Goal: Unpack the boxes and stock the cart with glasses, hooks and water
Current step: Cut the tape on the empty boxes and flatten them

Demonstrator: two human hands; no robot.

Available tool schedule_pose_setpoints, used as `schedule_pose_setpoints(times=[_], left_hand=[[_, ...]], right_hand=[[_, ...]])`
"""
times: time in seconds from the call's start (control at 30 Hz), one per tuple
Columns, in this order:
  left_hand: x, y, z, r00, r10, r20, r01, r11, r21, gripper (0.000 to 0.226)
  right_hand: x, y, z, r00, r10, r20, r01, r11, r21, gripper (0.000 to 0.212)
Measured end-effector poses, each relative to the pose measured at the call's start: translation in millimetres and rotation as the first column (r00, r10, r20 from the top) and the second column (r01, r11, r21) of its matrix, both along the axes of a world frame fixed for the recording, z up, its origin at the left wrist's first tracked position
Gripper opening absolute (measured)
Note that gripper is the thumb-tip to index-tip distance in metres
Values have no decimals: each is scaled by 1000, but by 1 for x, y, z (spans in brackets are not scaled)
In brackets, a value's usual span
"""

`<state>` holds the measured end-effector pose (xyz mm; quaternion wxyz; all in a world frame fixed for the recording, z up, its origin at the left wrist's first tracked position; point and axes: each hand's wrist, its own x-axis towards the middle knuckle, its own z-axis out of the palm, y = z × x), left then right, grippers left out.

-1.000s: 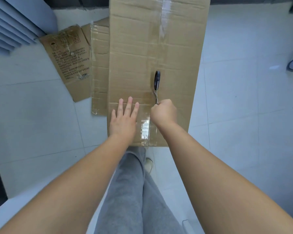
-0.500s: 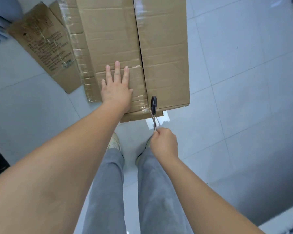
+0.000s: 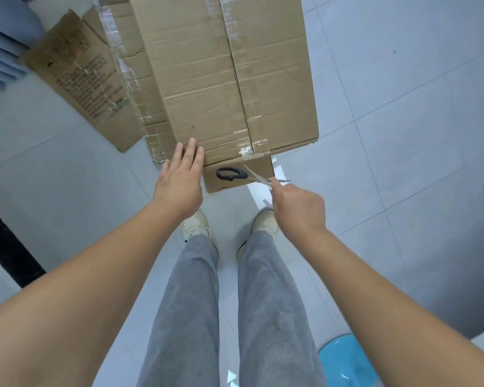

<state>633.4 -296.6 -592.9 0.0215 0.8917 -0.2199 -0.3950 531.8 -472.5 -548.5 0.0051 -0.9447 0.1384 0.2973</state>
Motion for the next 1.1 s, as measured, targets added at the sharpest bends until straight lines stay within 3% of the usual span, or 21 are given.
schedule_pose_setpoints(times=[0.1, 0.17, 0.2, 0.3, 0.6, 0.83, 1.1], left_hand=[[3, -6, 4, 1000, 19, -20, -19, 1000, 12, 70], [2, -8, 5, 999, 31, -35, -30, 999, 26, 71], [1, -9, 6, 998, 41, -45, -39, 999, 38, 73], [-3, -16, 8, 997, 48, -57, -43, 995, 86, 79], [-15, -40, 1, 998, 45, -34, -32, 946, 322, 90], [-17, -52, 4, 1000, 17, -7, -13, 913, 408, 90], [-13, -63, 11, 994, 73, -83, -31, 908, 419, 88]], right_hand=[[12, -10, -7, 978, 169, 121, -172, 985, 15, 48], [25, -11, 5, 966, 255, 53, -254, 967, -13, 44], [31, -11, 10, 964, 265, -36, -265, 964, 16, 38], [37, -19, 5, 964, 243, -108, -233, 967, 99, 30], [54, -47, 4, 877, 471, -95, -460, 880, 113, 18], [45, -97, 6, 877, 453, -157, -452, 891, 44, 17], [44, -118, 7, 875, 450, -180, -461, 887, -22, 20]])
